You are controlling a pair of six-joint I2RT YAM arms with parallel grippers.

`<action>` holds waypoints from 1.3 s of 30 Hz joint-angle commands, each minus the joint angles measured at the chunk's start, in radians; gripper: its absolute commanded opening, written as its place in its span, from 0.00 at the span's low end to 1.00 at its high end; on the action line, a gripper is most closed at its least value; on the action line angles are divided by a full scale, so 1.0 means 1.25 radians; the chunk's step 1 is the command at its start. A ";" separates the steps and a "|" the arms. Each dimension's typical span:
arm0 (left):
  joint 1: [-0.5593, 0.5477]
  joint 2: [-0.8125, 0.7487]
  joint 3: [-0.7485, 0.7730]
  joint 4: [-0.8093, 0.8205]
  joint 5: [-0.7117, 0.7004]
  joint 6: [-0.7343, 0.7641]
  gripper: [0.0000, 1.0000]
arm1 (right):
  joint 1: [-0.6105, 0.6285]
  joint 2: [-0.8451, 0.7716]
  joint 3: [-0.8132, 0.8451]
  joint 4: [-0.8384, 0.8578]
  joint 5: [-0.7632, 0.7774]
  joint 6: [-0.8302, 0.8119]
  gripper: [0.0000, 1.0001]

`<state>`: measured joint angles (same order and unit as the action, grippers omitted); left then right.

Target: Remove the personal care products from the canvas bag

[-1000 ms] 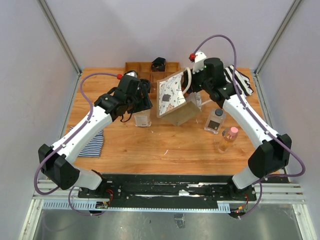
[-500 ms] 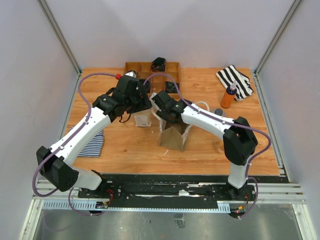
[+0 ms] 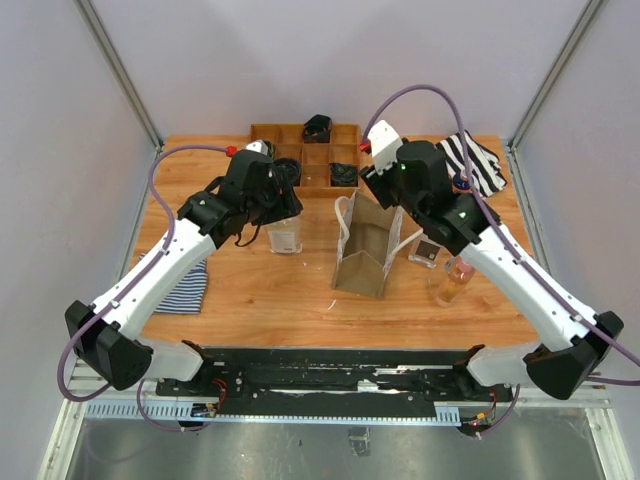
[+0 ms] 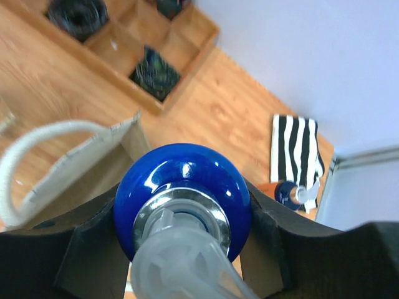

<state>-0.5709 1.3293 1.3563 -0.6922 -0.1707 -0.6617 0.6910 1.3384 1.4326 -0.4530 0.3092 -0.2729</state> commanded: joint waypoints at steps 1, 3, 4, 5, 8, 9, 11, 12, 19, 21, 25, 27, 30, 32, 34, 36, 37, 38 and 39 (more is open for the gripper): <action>-0.002 -0.011 0.000 0.018 -0.007 -0.001 0.67 | 0.004 0.026 0.075 -0.001 0.023 0.021 0.01; -0.002 -0.010 -0.004 0.022 -0.003 -0.004 0.66 | -0.018 0.017 0.060 0.051 0.022 0.046 0.01; -0.002 -0.010 -0.005 0.023 -0.002 -0.006 0.66 | -0.033 0.004 0.028 0.117 0.001 0.053 0.01; -0.002 -0.010 -0.006 0.023 -0.002 -0.006 0.66 | -0.049 -0.012 -0.009 0.195 -0.019 0.055 0.01; -0.002 -0.016 -0.005 0.019 -0.005 -0.005 0.66 | -0.113 -0.003 -0.046 0.355 -0.061 0.108 0.01; -0.002 -0.019 -0.005 0.018 -0.006 -0.006 0.66 | -0.137 0.015 -0.032 0.369 -0.068 0.136 0.01; -0.002 -0.027 -0.006 0.015 -0.015 -0.005 0.66 | -0.185 0.069 -0.006 0.407 -0.078 0.175 0.01; -0.002 -0.030 -0.007 0.014 -0.017 -0.004 0.66 | -0.203 0.092 0.006 0.421 -0.090 0.193 0.01; -0.002 -0.037 -0.015 0.012 -0.023 0.003 0.67 | -0.295 0.316 0.227 0.309 -0.192 0.265 0.01; -0.002 -0.037 -0.017 0.012 -0.024 0.005 0.67 | -0.301 0.371 0.275 0.261 -0.201 0.276 0.02; -0.002 -0.037 -0.021 0.011 -0.026 0.010 0.67 | -0.306 0.440 0.315 0.211 -0.197 0.296 0.03; -0.002 -0.037 -0.021 0.010 -0.027 0.011 0.67 | -0.307 0.461 0.314 0.210 -0.203 0.299 0.02; -0.002 -0.045 -0.027 0.013 -0.038 0.008 0.67 | -0.307 0.489 0.298 0.222 -0.215 0.293 0.02; -0.002 -0.047 -0.032 0.019 -0.035 0.009 0.67 | -0.308 0.506 0.292 0.220 -0.220 0.292 0.02; -0.002 -0.046 -0.034 0.019 -0.031 0.013 0.67 | -0.311 0.520 0.282 0.217 -0.228 0.297 0.02; -0.002 -0.043 -0.035 0.017 -0.031 0.014 0.67 | -0.311 0.535 0.264 0.224 -0.233 0.299 0.02; -0.002 -0.041 -0.036 0.016 -0.030 0.013 0.67 | -0.312 0.537 0.255 0.226 -0.234 0.299 0.03; -0.002 -0.040 -0.036 0.017 -0.030 0.014 0.68 | -0.312 0.539 0.245 0.228 -0.233 0.299 0.03; -0.002 -0.039 -0.037 0.017 -0.029 0.013 0.68 | -0.313 0.541 0.236 0.233 -0.234 0.298 0.03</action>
<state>-0.5709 1.2984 1.3163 -0.6842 -0.1978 -0.6575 0.3141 2.0243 1.7523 -0.2367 0.0353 0.0834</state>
